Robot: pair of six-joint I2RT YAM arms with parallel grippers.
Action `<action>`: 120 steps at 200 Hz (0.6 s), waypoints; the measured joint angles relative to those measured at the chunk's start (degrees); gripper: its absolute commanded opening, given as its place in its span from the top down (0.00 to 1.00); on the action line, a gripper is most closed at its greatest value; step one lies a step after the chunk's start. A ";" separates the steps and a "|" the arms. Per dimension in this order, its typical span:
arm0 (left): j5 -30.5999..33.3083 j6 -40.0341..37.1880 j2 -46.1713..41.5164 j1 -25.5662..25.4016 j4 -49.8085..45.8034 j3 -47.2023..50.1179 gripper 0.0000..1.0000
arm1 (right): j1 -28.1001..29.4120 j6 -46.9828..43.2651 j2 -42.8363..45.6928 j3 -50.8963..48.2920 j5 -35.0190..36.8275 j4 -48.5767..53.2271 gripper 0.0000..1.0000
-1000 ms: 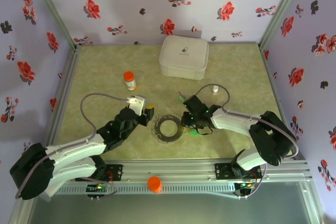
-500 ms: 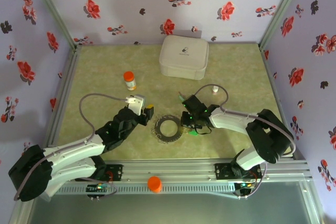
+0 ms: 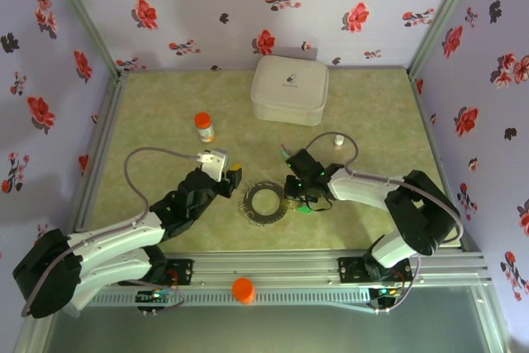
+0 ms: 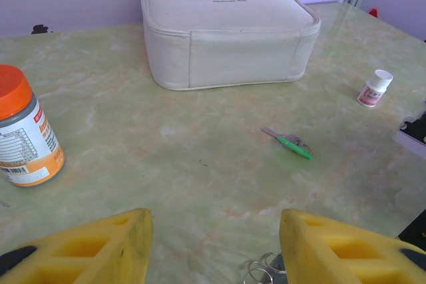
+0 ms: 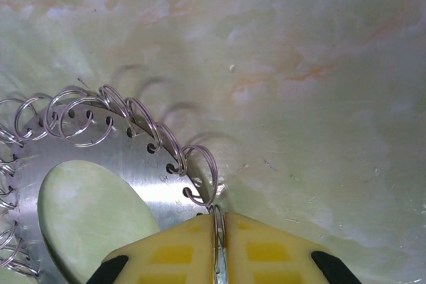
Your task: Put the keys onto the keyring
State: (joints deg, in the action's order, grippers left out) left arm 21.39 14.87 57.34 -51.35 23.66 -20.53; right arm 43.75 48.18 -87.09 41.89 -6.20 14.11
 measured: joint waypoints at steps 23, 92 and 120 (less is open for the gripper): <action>0.00 0.00 0.00 0.00 0.00 0.00 0.47 | 0.00 -0.24 -0.11 0.35 -0.02 0.11 1.00; 0.59 -1.09 -2.95 0.00 -0.46 0.00 0.46 | 0.00 -4.66 3.76 1.01 1.51 4.42 1.00; 1.27 -3.13 -7.21 0.13 -2.14 0.00 0.45 | 0.00 -12.87 10.49 2.75 3.04 7.30 1.00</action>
State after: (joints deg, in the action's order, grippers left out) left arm 22.65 11.75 50.13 -51.22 21.52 -20.53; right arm 43.75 35.31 -76.60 44.64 -3.16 21.41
